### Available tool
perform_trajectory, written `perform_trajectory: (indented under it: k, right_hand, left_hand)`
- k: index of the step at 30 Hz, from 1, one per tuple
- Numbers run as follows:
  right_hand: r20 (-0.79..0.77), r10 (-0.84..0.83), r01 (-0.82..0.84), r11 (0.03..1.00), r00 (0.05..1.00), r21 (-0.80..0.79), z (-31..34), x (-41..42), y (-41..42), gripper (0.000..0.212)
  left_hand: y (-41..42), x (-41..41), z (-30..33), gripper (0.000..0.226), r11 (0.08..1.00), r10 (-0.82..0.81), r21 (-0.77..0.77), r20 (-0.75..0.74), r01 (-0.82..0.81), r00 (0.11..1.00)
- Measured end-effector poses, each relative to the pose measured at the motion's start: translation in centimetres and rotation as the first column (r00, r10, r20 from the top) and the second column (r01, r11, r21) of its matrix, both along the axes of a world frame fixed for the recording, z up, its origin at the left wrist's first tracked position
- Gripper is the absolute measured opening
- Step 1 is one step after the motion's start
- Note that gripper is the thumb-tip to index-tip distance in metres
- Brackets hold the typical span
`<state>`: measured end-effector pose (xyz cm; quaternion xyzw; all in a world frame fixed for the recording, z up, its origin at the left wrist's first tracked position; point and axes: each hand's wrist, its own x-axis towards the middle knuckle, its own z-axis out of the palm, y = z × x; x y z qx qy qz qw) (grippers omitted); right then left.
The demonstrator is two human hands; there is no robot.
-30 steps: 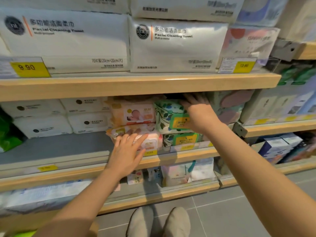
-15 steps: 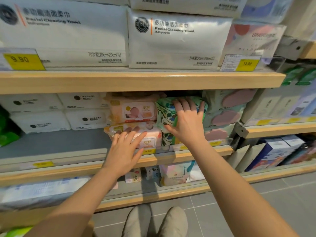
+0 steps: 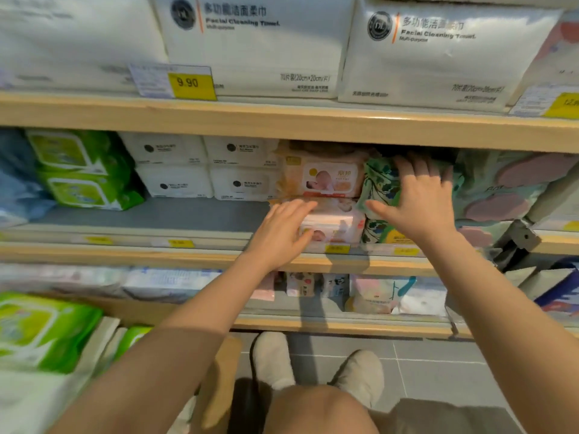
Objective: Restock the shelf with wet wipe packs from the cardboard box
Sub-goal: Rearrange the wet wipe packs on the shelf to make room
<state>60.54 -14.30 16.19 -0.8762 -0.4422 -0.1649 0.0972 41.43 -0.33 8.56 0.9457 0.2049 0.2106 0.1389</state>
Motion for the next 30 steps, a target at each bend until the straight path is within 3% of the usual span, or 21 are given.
perform_trajectory:
  k: [5, 11, 19, 21, 25, 30]
  right_hand:
    - [0.026, 0.326, -0.327, 0.942, 0.945, 0.071, -0.6, -7.3, 2.5, 0.05]
    - [-0.17, 0.578, -0.586, 0.81, 0.798, 0.001, -2.8, -18.0, 8.1, 0.054]
    - [-0.382, 0.691, -0.752, 0.659, 0.614, -0.015, -7.3, -31.9, 12.9, 0.053]
    - [-0.43, 0.691, -0.768, 0.64, 0.582, -0.012, -9.6, -35.1, 12.8, 0.052]
    - [-0.547, 0.619, -0.803, 0.565, 0.564, -0.188, -15.7, -39.3, 11.5, 0.057]
    - [-0.594, 0.545, -0.797, 0.51, 0.591, -0.325, -21.3, -38.7, 10.1, 0.069]
  left_hand:
    - [1.7, -10.4, 0.7, 0.045, 0.981, 0.18, -0.068, 0.008, -0.179, 0.984]
    - [1.4, -26.8, -1.4, 0.046, 0.874, 0.465, -0.157, -0.006, -0.46, 0.885]
    - [-3.3, -42.2, -7.1, 0.054, 0.625, 0.735, -0.294, -0.09, -0.724, 0.672]
    - [-5.1, -44.0, -9.8, 0.061, 0.595, 0.727, -0.344, -0.156, -0.727, 0.669]
    - [-8.2, -45.5, -15.1, 0.056, 0.549, 0.64, -0.454, -0.311, -0.702, 0.702]
    - [-9.0, -44.5, -20.3, 0.075, 0.618, 0.377, -0.561, -0.402, -0.55, 0.834]
